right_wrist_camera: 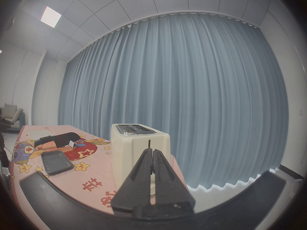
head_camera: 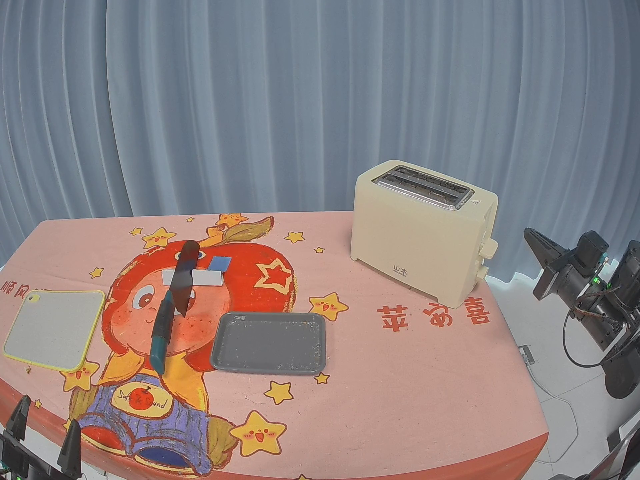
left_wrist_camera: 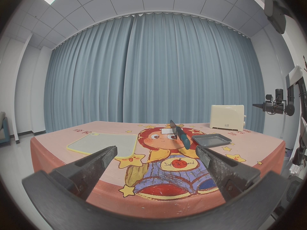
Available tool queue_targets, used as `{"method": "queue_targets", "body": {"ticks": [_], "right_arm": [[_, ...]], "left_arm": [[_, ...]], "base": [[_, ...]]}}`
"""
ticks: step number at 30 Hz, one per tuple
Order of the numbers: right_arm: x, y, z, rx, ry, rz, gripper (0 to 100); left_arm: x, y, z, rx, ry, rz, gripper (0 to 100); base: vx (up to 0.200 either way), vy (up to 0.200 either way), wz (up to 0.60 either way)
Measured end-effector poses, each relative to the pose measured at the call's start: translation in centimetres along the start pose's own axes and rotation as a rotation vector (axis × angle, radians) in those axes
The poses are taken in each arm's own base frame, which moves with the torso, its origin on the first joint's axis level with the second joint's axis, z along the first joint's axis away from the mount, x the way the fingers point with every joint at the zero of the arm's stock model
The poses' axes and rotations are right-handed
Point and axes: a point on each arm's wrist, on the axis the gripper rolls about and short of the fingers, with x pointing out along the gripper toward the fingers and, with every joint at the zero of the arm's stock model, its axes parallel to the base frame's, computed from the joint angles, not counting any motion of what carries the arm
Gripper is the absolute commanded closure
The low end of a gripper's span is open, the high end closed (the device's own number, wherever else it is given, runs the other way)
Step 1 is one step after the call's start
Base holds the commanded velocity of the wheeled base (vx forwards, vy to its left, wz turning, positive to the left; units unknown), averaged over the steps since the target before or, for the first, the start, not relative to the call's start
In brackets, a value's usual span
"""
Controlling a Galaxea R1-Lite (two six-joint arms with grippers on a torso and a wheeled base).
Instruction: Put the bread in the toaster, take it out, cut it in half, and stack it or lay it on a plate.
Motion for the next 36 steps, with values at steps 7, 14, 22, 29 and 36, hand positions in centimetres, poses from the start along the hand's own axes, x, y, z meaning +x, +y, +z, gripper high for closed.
{"method": "queue_targets", "body": {"ticks": [7, 14, 22, 29, 36], "right_arm": [[0.0, 0.01, 0.04, 0.0, -0.002, 0.0, 100], [-0.06, 0.0, 0.15, -0.001, -0.006, 0.0, 100], [-0.11, 0.02, 0.24, -0.002, -0.01, 0.0, 100], [-0.21, -0.09, 0.52, 0.003, -0.022, -0.006, 100], [-0.14, 0.07, 0.72, 0.001, -0.031, -0.006, 100]], "left_arm": [[0.0, 0.0, 0.0, 0.0, 0.0, 0.0, 0], [0.0, 0.0, 0.0, 0.0, 0.0, 0.0, 0], [0.0, 0.0, 0.0, 0.0, 0.0, 0.0, 0], [0.0, 0.0, 0.0, 0.0, 0.0, 0.0, 0], [0.0, 0.0, 0.0, 0.0, 0.0, 0.0, 0]], "base": [[0.0, 0.0, 0.0], [0.0, 0.0, 0.0], [0.0, 0.0, 0.0], [0.0, 0.0, 0.0], [0.0, 0.0, 0.0]]}}
